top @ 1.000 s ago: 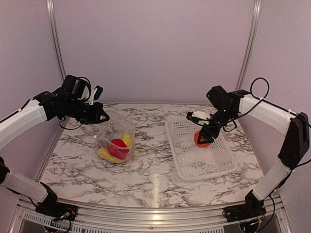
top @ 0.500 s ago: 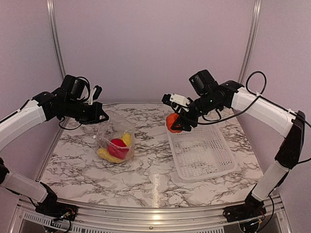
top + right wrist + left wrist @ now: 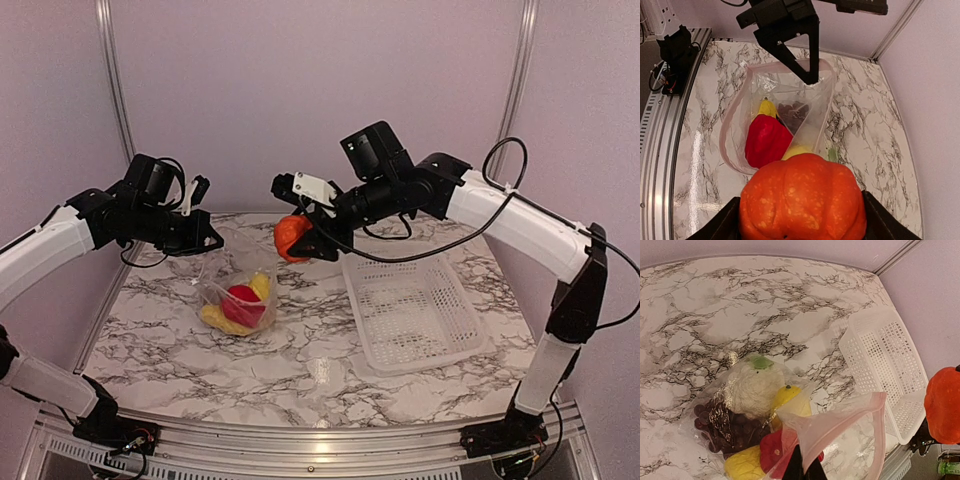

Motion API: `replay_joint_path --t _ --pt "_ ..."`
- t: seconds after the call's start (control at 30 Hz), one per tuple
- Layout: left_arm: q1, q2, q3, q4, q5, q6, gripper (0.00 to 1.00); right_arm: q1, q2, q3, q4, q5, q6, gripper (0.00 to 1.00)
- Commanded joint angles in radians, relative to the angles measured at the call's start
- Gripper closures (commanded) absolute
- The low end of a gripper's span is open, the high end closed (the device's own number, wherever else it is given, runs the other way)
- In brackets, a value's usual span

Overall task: Place the food in the zip-top bag and seal the zipper
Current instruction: Place the fake vegetable in the zipper food storage bag.

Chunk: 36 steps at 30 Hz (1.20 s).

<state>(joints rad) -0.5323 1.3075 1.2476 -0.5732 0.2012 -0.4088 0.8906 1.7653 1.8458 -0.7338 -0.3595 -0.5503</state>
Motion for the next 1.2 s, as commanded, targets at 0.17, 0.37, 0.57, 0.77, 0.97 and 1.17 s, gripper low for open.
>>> replay_joint_path --t 0.17,0.37,0.57,0.77,0.97,1.17 --pt "-0.001 -0.033 0.024 -0.016 0.001 -0.011 1.00 0.112 0.129 0.119 0.060 -0.023 -0.018 0.34" --pt "-0.001 -0.051 0.022 -0.017 0.020 -0.025 1.00 0.134 0.202 0.165 0.106 -0.005 -0.026 0.34" --pt "-0.001 -0.066 0.019 -0.019 0.022 -0.029 1.00 0.135 0.264 0.184 0.171 0.017 -0.014 0.31" --pt "-0.001 -0.063 0.019 -0.013 0.034 -0.040 1.00 0.136 0.350 0.253 0.185 0.062 0.031 0.29" --pt "-0.001 -0.066 0.020 -0.010 0.038 -0.045 1.00 0.136 0.408 0.296 0.194 0.155 0.072 0.27" --pt "-0.002 -0.067 0.011 -0.005 0.038 -0.048 1.00 0.136 0.406 0.288 0.178 0.149 0.087 0.16"
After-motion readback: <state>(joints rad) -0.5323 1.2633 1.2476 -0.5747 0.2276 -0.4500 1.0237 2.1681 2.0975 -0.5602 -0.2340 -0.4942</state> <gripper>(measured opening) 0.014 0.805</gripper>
